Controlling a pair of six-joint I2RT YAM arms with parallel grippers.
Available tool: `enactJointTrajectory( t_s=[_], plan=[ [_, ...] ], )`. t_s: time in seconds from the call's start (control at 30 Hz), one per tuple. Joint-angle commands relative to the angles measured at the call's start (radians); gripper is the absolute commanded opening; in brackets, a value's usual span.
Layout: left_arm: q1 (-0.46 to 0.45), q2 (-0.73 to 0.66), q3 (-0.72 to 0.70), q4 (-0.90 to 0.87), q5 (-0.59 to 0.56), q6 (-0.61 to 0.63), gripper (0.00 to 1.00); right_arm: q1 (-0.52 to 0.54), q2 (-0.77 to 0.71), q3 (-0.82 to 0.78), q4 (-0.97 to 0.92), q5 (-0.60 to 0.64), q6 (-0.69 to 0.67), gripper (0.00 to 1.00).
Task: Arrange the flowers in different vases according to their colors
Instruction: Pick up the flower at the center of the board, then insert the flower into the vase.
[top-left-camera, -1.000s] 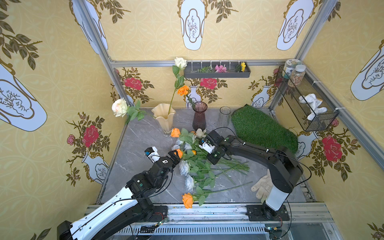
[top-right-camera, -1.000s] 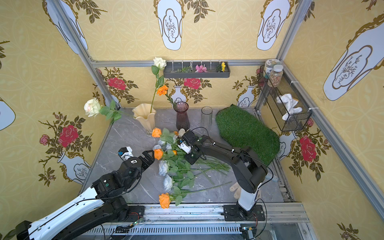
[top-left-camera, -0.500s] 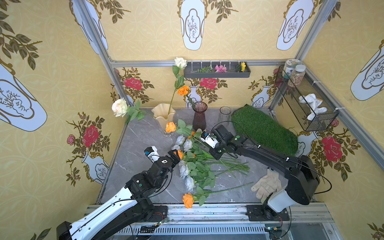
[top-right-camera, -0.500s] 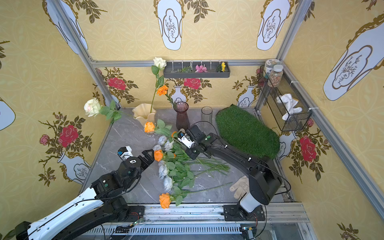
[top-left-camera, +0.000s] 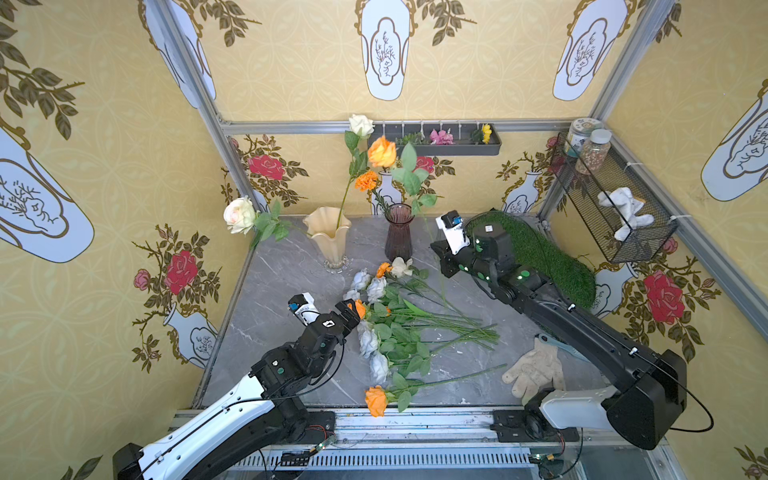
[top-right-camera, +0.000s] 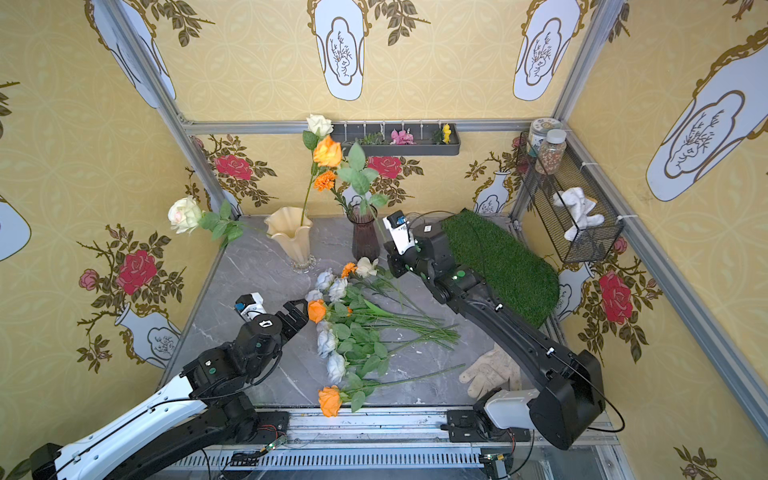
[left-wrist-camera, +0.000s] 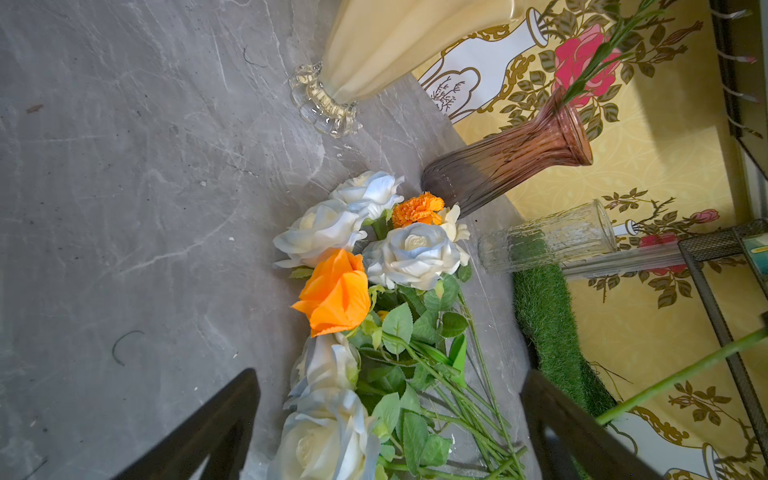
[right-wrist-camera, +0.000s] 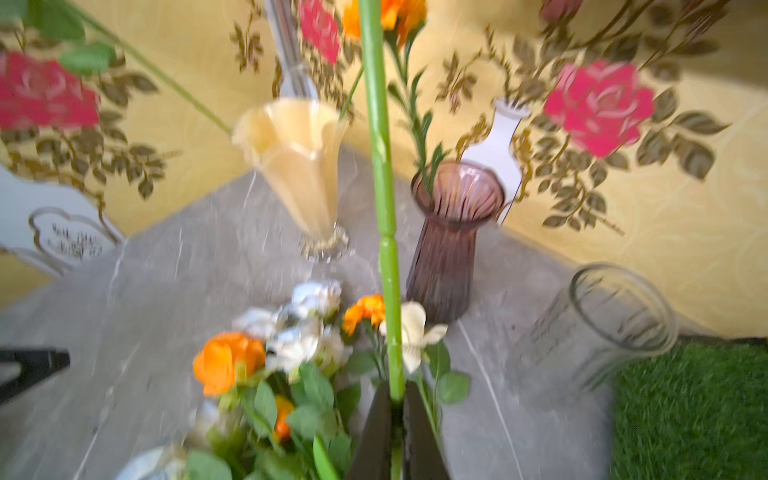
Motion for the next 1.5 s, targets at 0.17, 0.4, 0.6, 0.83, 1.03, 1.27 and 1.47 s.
enactJointTrajectory(
  t_s=[0.17,0.4,0.6,0.83,1.03,1.27,1.47],
  plan=[
    [0.001,0.007,-0.002,0.031,-0.009,0.021,1.00,-0.039,0.213,0.280,0.395,0.024,0.040,0.00],
    [0.002,0.013,-0.007,0.049,-0.014,0.029,1.00,-0.045,0.439,0.542,0.522,0.036,0.021,0.00],
    [0.003,0.035,0.000,0.065,-0.010,0.046,1.00,-0.045,0.603,0.698,0.558,0.034,0.026,0.00],
    [0.006,0.041,0.001,0.070,-0.014,0.053,1.00,-0.044,0.707,0.678,0.610,0.053,0.011,0.00],
    [0.010,0.051,0.002,0.079,-0.013,0.058,1.00,-0.045,0.731,0.579,0.655,0.067,0.018,0.00],
    [0.016,0.059,0.004,0.084,-0.008,0.060,1.00,-0.044,0.735,0.454,0.699,0.088,0.049,0.15],
    [0.017,0.061,0.003,0.089,-0.003,0.063,1.00,-0.040,0.696,0.405,0.671,0.098,0.051,0.74]
  ],
)
